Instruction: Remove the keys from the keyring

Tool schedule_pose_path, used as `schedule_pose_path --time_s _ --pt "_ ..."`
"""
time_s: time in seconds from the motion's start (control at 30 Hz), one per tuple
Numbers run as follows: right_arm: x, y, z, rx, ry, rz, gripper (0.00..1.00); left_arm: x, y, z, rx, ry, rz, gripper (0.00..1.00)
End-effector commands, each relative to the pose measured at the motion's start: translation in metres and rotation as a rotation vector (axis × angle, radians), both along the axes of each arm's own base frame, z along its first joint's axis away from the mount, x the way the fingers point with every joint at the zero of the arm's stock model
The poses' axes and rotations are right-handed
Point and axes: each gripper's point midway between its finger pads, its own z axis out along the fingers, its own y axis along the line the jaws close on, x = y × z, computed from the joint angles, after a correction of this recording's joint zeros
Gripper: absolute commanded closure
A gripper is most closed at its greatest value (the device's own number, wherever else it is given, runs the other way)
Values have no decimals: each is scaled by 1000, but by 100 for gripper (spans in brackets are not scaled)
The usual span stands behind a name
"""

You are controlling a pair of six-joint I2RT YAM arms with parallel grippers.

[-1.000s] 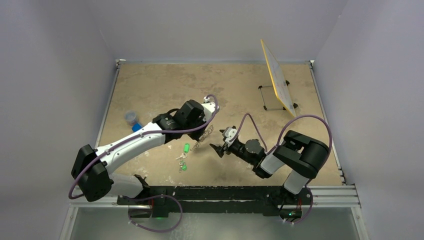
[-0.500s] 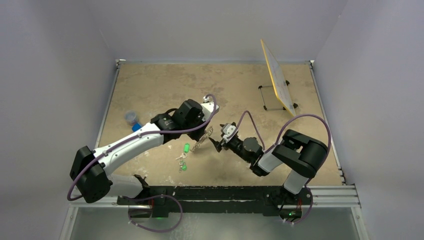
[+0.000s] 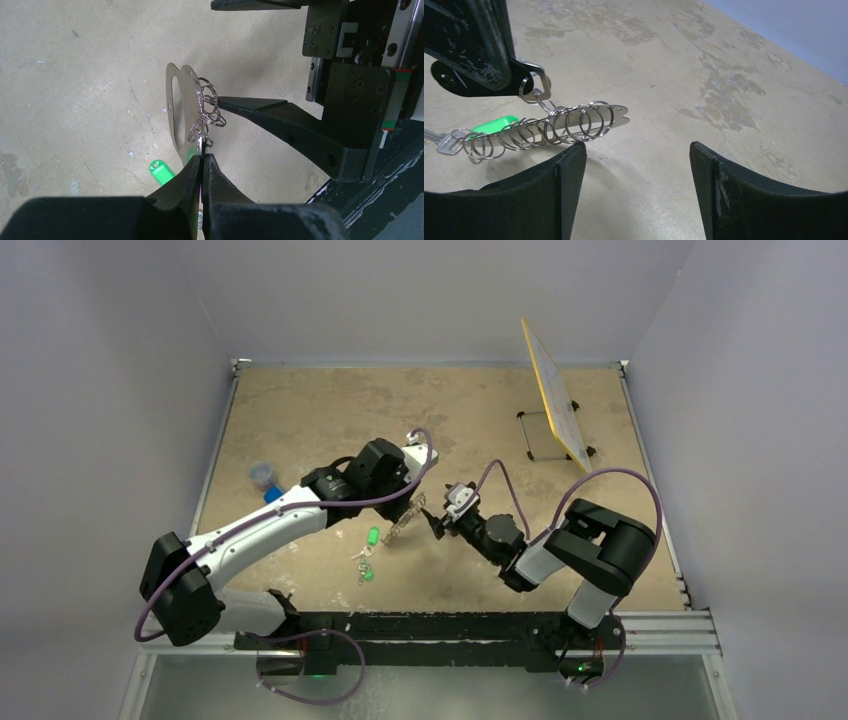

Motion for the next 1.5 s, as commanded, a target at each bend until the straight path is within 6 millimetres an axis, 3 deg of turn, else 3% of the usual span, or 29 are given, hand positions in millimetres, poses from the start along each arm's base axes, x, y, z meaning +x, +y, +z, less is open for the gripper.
schedule_pose_path --time_s 0.0,0.23,0.33,0.53,0.7,0.87,1.07,1.2,1.47 --pt "-3 -16 139 458 -320 -49 22 5 -3 18 -55 -54 -11 100" --pt "-39 0 130 414 -284 142 21 6 -4 18 -56 -54 -5 100" --pt "-45 5 133 423 -285 175 20 6 -4 18 -59 -53 -9 100" --pt "-38 16 144 415 -311 174 19 6 -4 20 -64 -55 -8 100" --pt "-20 7 144 419 -323 60 19 4 -4 20 -68 -51 -16 100" --pt "-7 2 128 364 -311 -16 18 3 -4 22 -75 -54 -20 100" --pt "10 -19 113 346 -284 -155 16 2 -4 24 -82 -61 -25 100" --pt "10 -26 115 402 -238 -148 16 2 -4 25 -84 -61 -27 100" --pt "-5 -12 130 387 -200 -21 18 3 -6 27 -100 -55 -9 100"
